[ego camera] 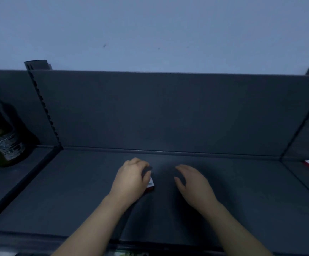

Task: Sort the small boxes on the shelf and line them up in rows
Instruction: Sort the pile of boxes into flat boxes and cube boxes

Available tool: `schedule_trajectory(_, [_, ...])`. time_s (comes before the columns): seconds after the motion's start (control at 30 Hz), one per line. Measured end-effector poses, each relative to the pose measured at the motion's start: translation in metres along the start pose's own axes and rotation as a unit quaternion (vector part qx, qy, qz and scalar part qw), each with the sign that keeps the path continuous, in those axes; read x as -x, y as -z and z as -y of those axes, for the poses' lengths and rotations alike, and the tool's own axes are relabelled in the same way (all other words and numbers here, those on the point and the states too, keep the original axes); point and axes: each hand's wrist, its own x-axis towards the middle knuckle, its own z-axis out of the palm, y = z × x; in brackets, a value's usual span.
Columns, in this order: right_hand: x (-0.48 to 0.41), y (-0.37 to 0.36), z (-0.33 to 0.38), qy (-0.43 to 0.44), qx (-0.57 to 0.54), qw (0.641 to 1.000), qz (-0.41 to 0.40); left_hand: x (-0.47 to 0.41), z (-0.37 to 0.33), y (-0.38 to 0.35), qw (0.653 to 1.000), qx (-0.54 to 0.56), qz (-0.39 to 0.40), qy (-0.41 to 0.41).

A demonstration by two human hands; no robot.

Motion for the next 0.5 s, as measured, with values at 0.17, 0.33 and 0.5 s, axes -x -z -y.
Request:
schedule_trajectory(0.17, [0.03, 0.039, -0.028, -0.051, 0.026, 0.997, -0.053, -0.005, -0.041, -0.008, 0.998, -0.017, -0.013, -0.056])
schedule_trajectory(0.33, [0.073, 0.084, -0.067, -0.106, 0.052, 0.989, -0.093, -0.004, -0.098, -0.029, 0.994, -0.009, -0.008, -0.113])
schedule_trajectory(0.5, [0.121, 0.135, -0.118, -0.153, 0.072, 0.979, -0.115, 0.002, -0.169, -0.062, 0.988, 0.007, 0.0, -0.156])
